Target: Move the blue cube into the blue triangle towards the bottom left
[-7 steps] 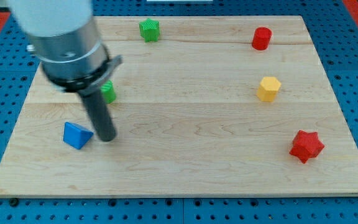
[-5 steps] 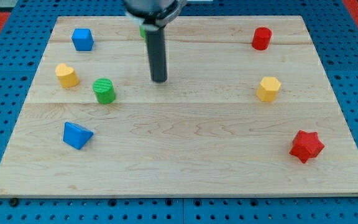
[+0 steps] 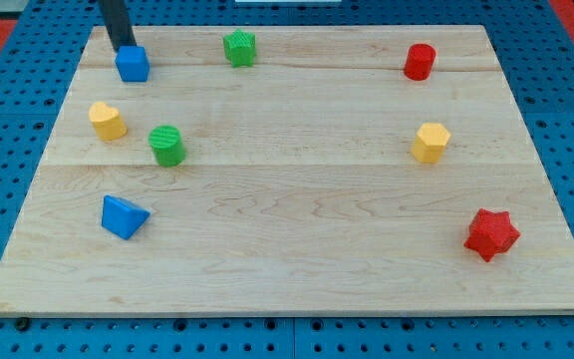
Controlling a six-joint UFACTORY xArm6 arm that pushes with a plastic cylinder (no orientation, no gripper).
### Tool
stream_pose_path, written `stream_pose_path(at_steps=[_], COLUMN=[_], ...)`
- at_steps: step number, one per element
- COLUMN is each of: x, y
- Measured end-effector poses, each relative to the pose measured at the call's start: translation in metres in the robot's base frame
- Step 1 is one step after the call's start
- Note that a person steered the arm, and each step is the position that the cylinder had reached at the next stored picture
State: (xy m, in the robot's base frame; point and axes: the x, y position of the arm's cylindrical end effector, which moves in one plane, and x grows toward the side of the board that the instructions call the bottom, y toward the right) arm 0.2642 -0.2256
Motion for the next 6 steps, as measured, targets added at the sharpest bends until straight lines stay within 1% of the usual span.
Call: stream_pose_path(at_steps=[1, 2, 3, 4, 5, 6], x=[0.039, 0.039, 0.009, 0.040, 0.087, 0.106], y=[0.021, 0.043, 0.078, 0.062, 0.033, 0.034])
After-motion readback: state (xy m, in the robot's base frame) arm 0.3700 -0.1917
